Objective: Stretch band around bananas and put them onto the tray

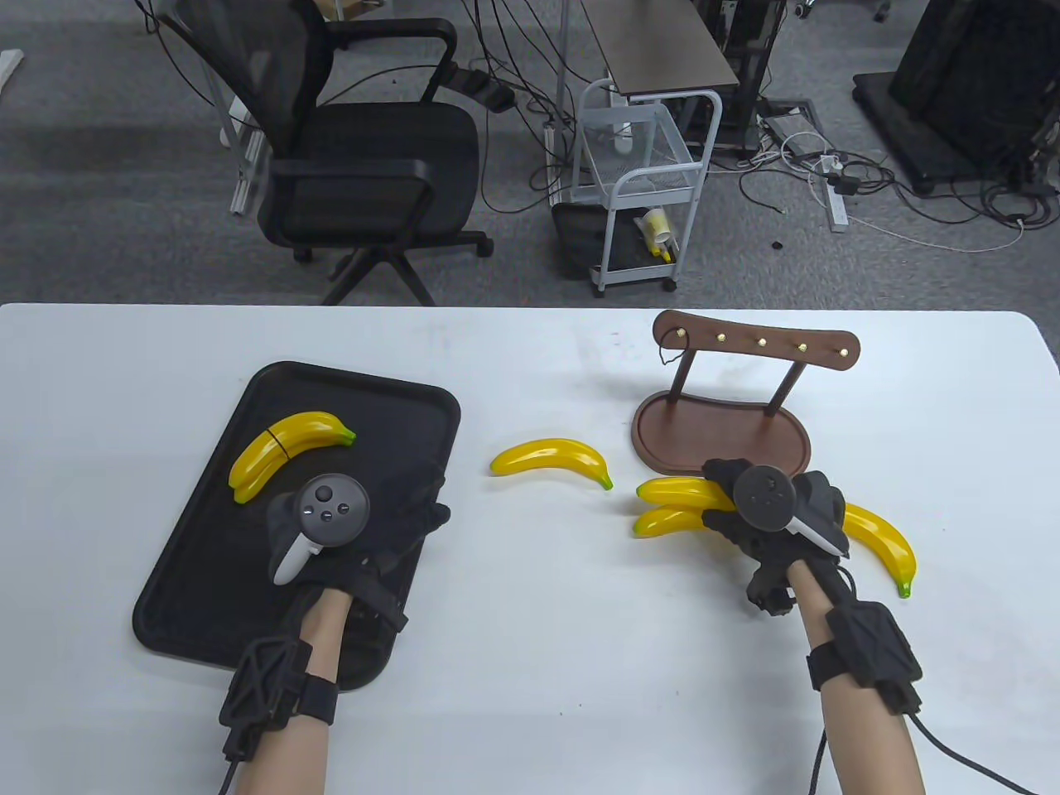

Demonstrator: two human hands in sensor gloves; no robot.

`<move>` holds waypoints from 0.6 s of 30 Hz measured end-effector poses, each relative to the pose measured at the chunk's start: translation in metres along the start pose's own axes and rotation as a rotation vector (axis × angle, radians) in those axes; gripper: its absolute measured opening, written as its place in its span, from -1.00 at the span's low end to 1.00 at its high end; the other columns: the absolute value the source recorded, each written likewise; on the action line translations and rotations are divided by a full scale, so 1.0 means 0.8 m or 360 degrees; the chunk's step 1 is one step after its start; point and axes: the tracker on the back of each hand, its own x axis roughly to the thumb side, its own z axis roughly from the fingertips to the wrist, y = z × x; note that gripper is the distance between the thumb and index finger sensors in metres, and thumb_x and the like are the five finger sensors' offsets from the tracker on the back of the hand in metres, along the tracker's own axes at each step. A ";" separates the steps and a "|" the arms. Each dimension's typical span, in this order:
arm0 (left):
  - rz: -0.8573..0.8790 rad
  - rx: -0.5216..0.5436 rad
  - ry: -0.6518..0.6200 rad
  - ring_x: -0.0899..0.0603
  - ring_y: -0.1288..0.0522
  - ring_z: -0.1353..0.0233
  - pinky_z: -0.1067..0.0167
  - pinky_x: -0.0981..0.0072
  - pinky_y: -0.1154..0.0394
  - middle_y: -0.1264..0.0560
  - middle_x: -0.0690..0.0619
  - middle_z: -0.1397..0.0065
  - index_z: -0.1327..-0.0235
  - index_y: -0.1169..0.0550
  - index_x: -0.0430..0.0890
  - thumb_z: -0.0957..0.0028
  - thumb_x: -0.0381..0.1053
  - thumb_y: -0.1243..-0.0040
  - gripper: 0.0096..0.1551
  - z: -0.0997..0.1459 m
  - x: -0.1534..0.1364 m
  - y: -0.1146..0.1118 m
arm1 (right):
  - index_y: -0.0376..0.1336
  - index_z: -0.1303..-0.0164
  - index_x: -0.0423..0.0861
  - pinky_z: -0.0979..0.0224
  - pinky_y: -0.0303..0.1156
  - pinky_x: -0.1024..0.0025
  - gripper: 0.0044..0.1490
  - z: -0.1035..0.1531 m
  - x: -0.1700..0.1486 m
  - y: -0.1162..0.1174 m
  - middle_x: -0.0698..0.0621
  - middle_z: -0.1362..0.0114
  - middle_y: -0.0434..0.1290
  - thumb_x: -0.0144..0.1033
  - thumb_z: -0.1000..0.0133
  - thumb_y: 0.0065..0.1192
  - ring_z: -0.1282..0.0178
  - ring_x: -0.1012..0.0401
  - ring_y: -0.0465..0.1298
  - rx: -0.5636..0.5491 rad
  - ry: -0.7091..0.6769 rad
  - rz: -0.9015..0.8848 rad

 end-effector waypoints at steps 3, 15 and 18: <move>-0.0002 -0.0001 -0.0005 -0.10 -0.46 -0.61 -0.61 0.02 -0.31 -0.44 0.14 -0.60 -0.51 -0.35 0.11 0.00 0.34 -0.11 -0.22 0.000 0.001 0.000 | 0.16 -0.53 -0.09 -0.33 0.49 0.03 -0.10 0.002 -0.003 0.004 -0.11 -0.53 0.36 -0.11 -0.02 0.50 -0.37 -0.03 0.49 0.0003 0.0009 -0.0028; -0.0013 -0.0011 -0.0005 -0.10 -0.46 -0.61 -0.61 0.02 -0.31 -0.44 0.14 -0.59 -0.50 -0.35 0.11 -0.01 0.34 -0.10 -0.23 -0.001 0.002 -0.002 | 0.09 -0.58 -0.04 -0.38 0.44 -0.03 -0.07 -0.001 -0.010 0.019 -0.07 -0.58 0.26 -0.10 -0.05 0.46 -0.45 -0.06 0.43 0.0078 0.0030 -0.0147; -0.0011 -0.0013 -0.0009 -0.10 -0.46 -0.61 -0.61 0.02 -0.31 -0.44 0.14 -0.59 -0.50 -0.35 0.11 -0.01 0.34 -0.10 -0.23 -0.001 0.002 -0.002 | 0.08 -0.58 -0.03 -0.39 0.43 -0.03 -0.07 -0.001 -0.009 0.021 -0.06 -0.58 0.25 -0.09 -0.04 0.45 -0.46 -0.06 0.42 0.0101 0.0021 -0.0150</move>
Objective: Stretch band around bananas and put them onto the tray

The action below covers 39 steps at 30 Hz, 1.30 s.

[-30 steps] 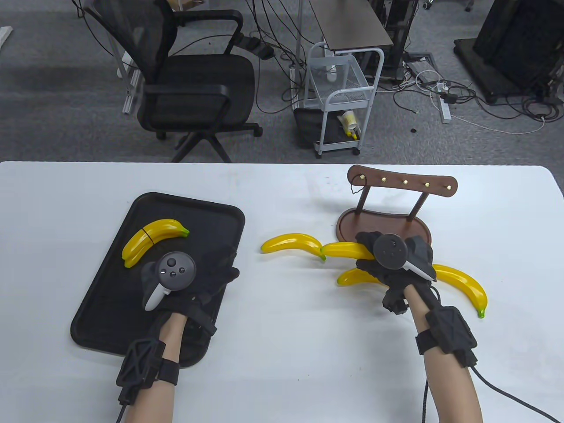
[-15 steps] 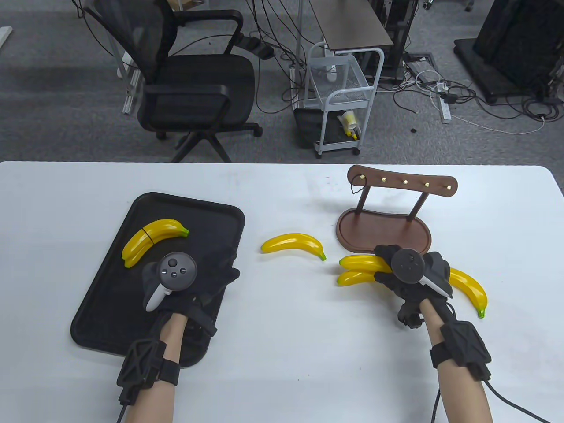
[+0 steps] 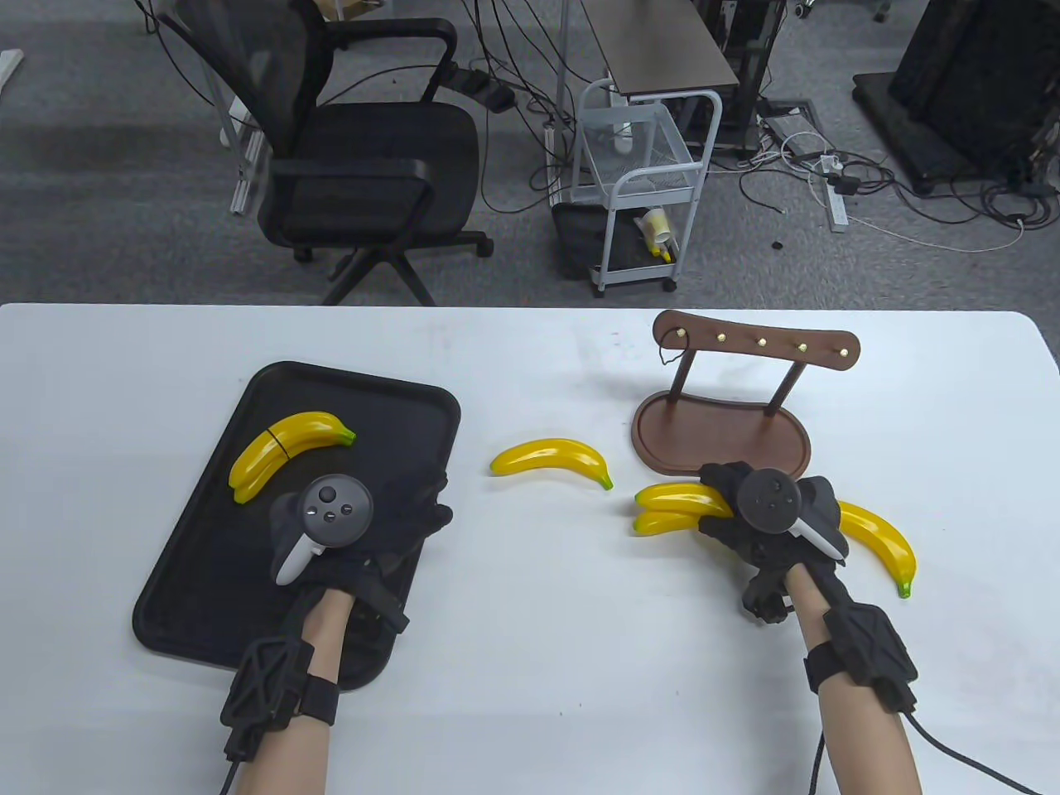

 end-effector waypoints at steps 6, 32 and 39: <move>0.0040 -0.0005 -0.0031 -0.10 -0.45 -0.61 -0.61 0.01 -0.31 -0.44 0.14 -0.59 -0.51 -0.35 0.11 -0.02 0.35 -0.10 -0.23 -0.001 0.004 -0.002 | 0.03 -0.56 -0.02 -0.38 0.44 -0.03 -0.06 -0.004 0.004 0.009 -0.05 -0.57 0.26 -0.08 -0.04 0.44 -0.43 -0.08 0.45 0.0022 0.0021 0.0133; -0.0015 -0.0031 -0.0060 -0.11 -0.46 -0.61 -0.61 0.00 -0.31 -0.44 0.13 -0.59 -0.51 -0.35 0.10 -0.02 0.34 -0.10 -0.23 -0.003 0.011 -0.008 | 0.17 -0.48 -0.07 -0.28 0.57 0.04 -0.11 -0.007 0.011 0.015 -0.08 -0.51 0.41 -0.18 0.03 0.57 -0.33 -0.05 0.57 0.0019 0.0030 0.0257; -0.0028 -0.0045 -0.0071 -0.12 -0.47 -0.59 -0.59 -0.01 -0.33 -0.45 0.10 -0.58 -0.51 -0.35 0.07 -0.03 0.34 -0.10 -0.22 -0.004 0.016 -0.011 | 0.17 -0.48 -0.08 -0.26 0.57 0.03 -0.11 -0.005 0.018 0.011 -0.10 -0.51 0.41 -0.19 0.02 0.56 -0.32 -0.07 0.58 0.0021 -0.0001 0.0298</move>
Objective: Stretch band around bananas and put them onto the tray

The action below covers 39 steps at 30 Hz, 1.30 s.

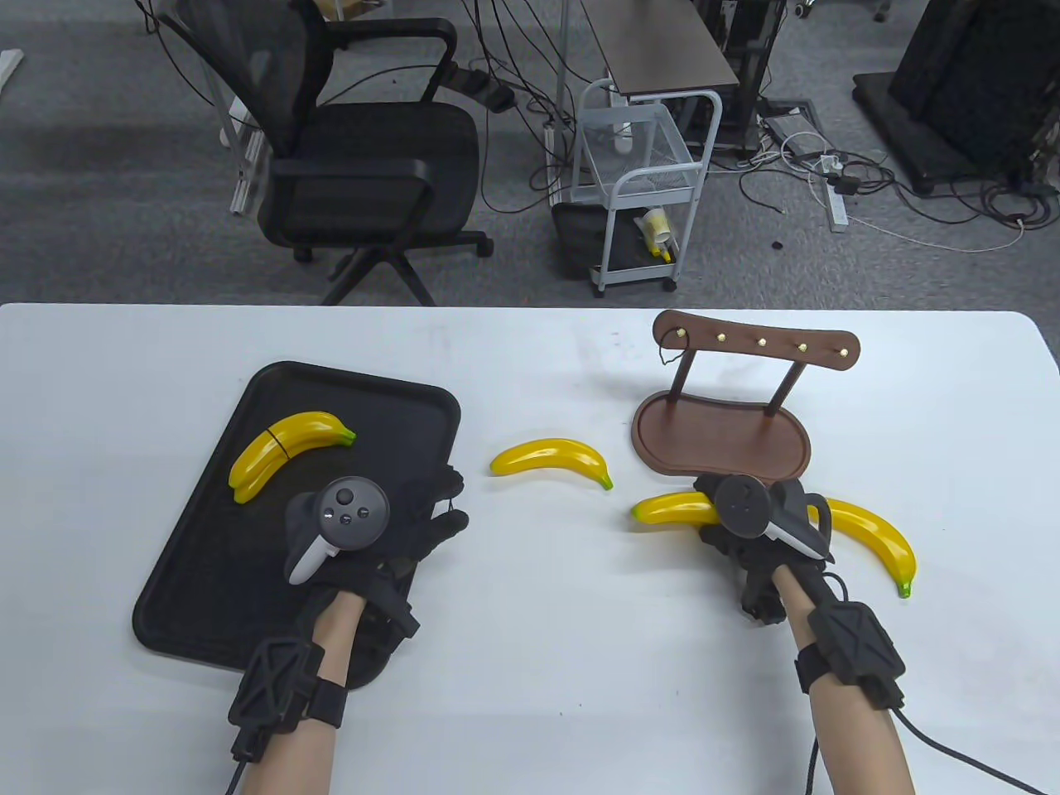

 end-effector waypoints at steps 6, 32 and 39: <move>0.0000 -0.0007 -0.0006 -0.12 -0.47 -0.59 -0.59 -0.01 -0.33 -0.46 0.10 -0.58 -0.51 -0.36 0.07 -0.03 0.34 -0.10 -0.22 -0.001 0.001 -0.002 | 0.15 -0.49 -0.07 -0.28 0.55 0.03 -0.11 0.001 0.010 -0.017 -0.09 -0.54 0.39 -0.19 0.01 0.55 -0.34 -0.07 0.55 -0.0055 -0.0033 -0.0027; 0.0083 -0.0101 -0.0094 -0.15 -0.46 -0.59 -0.60 -0.03 -0.30 -0.47 0.06 -0.57 -0.53 -0.35 0.02 -0.06 0.35 -0.08 -0.20 -0.006 0.025 -0.023 | 0.12 -0.54 -0.07 -0.28 0.53 0.02 -0.07 0.006 0.122 -0.079 -0.06 -0.56 0.36 -0.19 -0.01 0.54 -0.35 -0.09 0.53 -0.0292 -0.0227 -0.0024; 0.0102 -0.0142 -0.0105 -0.17 -0.47 -0.58 -0.59 -0.06 -0.31 -0.48 0.04 -0.57 -0.54 -0.36 -0.01 -0.08 0.36 -0.09 -0.19 -0.007 0.030 -0.028 | 0.13 -0.53 -0.09 -0.26 0.54 0.02 -0.08 0.013 0.138 -0.082 -0.09 -0.55 0.38 -0.18 -0.01 0.55 -0.33 -0.10 0.55 -0.0323 -0.0274 -0.0043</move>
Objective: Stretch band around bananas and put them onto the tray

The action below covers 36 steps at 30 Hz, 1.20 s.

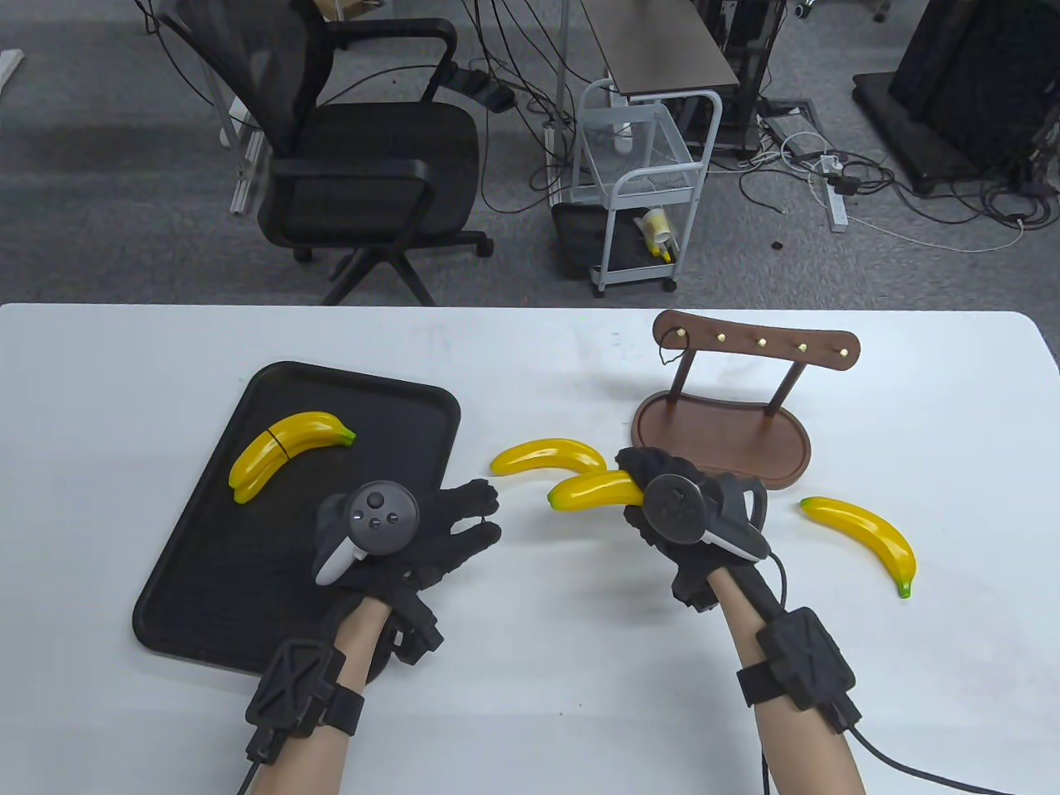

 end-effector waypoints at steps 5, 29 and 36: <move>0.0033 -0.0027 -0.0016 -0.20 -0.51 -0.56 -0.56 -0.08 -0.34 -0.49 0.02 -0.56 -0.55 -0.35 -0.03 -0.09 0.37 -0.09 -0.17 -0.002 0.005 -0.005 | 0.14 -0.53 -0.10 -0.26 0.54 0.02 -0.08 0.000 0.016 -0.001 -0.10 -0.55 0.38 -0.19 0.00 0.55 -0.33 -0.10 0.55 -0.0030 -0.0061 -0.0006; 0.0219 -0.0216 -0.0030 -0.29 -0.51 -0.56 -0.53 -0.17 -0.36 -0.45 -0.15 -0.60 -0.65 -0.26 -0.21 -0.10 0.42 -0.04 0.02 -0.006 0.008 -0.020 | 0.16 -0.51 -0.12 -0.28 0.53 0.01 -0.09 0.003 0.081 0.011 -0.12 -0.54 0.38 -0.22 0.00 0.56 -0.33 -0.11 0.54 -0.0109 -0.0285 0.0079; 0.0291 -0.0295 -0.0025 -0.34 -0.48 -0.57 -0.52 -0.21 -0.34 -0.41 -0.22 -0.64 -0.68 -0.22 -0.26 -0.13 0.41 -0.03 0.05 -0.007 0.007 -0.021 | 0.16 -0.51 -0.14 -0.29 0.54 0.01 -0.09 0.006 0.095 0.012 -0.14 -0.54 0.38 -0.23 0.01 0.57 -0.33 -0.11 0.54 -0.0132 -0.0344 0.0112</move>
